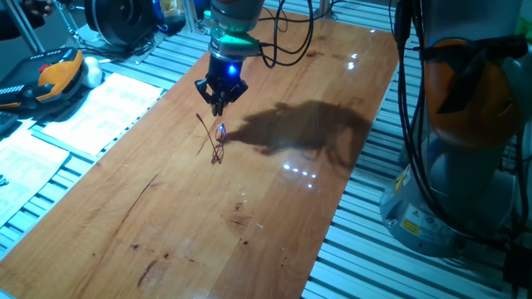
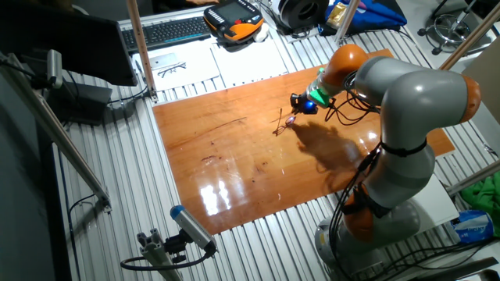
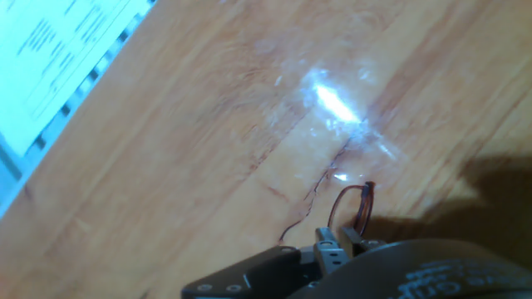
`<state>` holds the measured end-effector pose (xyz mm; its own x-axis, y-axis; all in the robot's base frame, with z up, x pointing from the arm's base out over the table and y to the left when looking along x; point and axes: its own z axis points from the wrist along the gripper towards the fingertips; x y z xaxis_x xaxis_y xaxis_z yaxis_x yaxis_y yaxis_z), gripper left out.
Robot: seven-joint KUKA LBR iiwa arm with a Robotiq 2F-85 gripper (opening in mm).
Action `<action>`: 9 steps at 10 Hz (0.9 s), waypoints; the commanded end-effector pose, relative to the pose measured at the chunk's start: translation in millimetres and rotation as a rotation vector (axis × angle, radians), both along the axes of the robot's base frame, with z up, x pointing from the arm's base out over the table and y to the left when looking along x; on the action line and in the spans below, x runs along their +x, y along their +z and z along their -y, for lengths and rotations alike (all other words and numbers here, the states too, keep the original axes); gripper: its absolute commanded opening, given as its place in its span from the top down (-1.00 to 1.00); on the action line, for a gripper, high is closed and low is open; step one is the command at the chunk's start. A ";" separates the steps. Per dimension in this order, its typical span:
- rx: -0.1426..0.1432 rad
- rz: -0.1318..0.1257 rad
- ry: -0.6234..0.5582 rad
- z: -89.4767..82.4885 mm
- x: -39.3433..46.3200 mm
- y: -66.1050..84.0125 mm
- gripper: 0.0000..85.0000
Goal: Unfold the leg of the glasses (with one hand)
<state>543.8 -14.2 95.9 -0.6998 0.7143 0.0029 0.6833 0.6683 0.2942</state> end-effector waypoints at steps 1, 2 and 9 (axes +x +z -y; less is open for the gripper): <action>-0.002 -0.012 -0.036 0.4 0.5 -1.4 0.60; -0.001 -0.026 -0.036 0.3 1.3 -3.9 0.60; -0.006 -0.037 -0.051 -2.1 0.3 -22.2 0.20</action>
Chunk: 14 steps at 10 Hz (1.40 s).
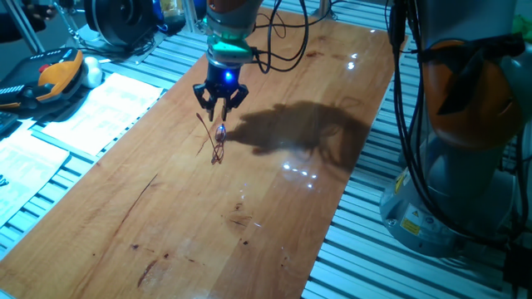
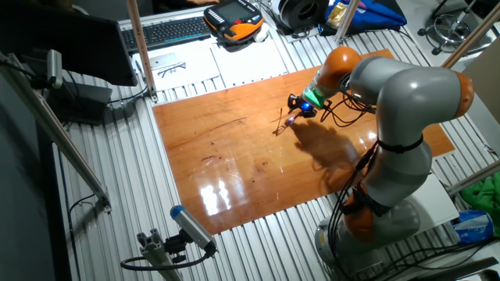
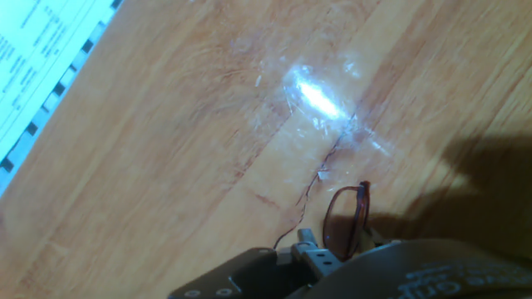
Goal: Unfold the leg of the glasses (with one hand)
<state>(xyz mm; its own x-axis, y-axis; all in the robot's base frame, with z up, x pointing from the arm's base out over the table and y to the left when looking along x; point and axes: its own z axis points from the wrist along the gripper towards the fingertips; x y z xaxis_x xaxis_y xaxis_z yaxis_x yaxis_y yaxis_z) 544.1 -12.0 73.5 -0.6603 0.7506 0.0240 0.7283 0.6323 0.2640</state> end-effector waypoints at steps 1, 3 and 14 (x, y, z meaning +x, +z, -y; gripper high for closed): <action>0.001 -0.005 -0.010 -0.3 -0.1 -2.2 0.20; -0.014 -0.010 -0.013 -0.8 -0.4 -6.4 0.20; -0.019 0.016 -0.083 -7.6 -11.2 -27.0 0.20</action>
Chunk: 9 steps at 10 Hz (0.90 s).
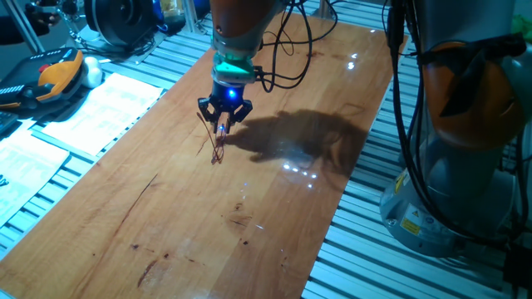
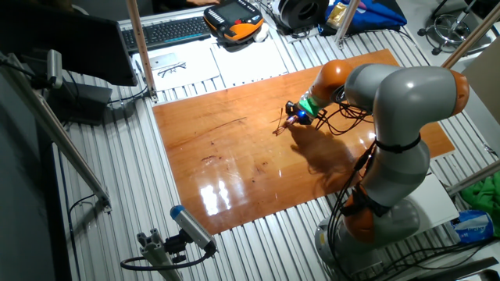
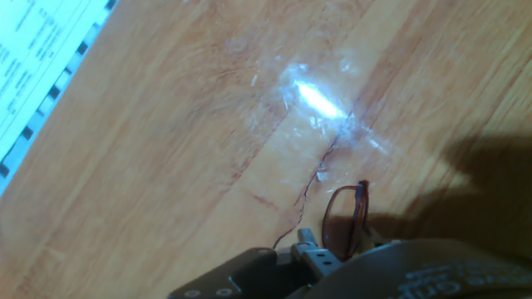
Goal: Unfold the leg of the glasses (with one hand)
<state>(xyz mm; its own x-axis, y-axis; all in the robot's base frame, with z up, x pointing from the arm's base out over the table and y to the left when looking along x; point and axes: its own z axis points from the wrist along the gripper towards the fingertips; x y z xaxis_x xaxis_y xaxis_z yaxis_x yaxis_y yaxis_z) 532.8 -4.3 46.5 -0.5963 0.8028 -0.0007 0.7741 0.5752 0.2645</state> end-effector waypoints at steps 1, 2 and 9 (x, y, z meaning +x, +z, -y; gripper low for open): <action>0.002 0.002 -0.001 0.1 0.0 -0.7 0.20; 0.002 0.003 -0.004 -0.2 0.2 -1.7 0.20; 0.017 0.008 -0.049 0.2 1.5 -8.5 0.20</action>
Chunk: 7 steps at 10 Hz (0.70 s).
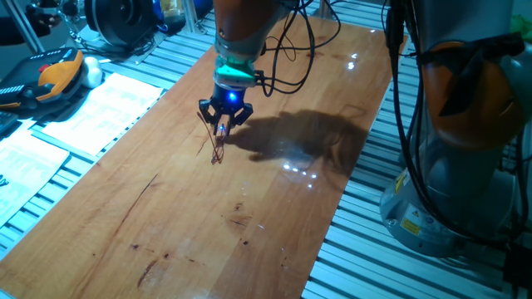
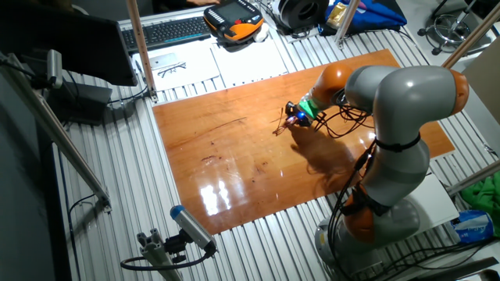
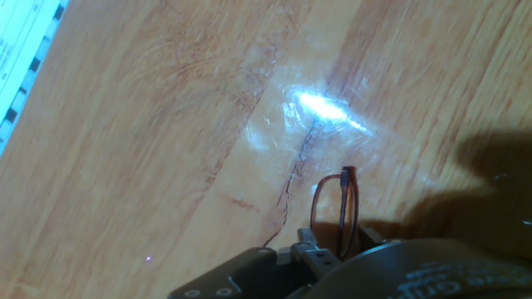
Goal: Unfold the leg of the glasses (with one hand)
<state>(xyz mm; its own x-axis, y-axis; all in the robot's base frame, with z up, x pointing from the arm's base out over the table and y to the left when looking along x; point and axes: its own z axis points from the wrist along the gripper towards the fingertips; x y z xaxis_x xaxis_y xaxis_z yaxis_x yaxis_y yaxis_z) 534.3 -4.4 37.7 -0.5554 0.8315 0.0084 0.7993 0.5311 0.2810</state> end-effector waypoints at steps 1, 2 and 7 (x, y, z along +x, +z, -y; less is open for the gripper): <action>0.000 0.000 0.000 0.0 0.1 -0.4 0.20; 0.002 0.001 -0.004 0.0 0.1 -0.8 0.20; 0.015 0.014 -0.003 -0.1 0.5 -1.3 1.00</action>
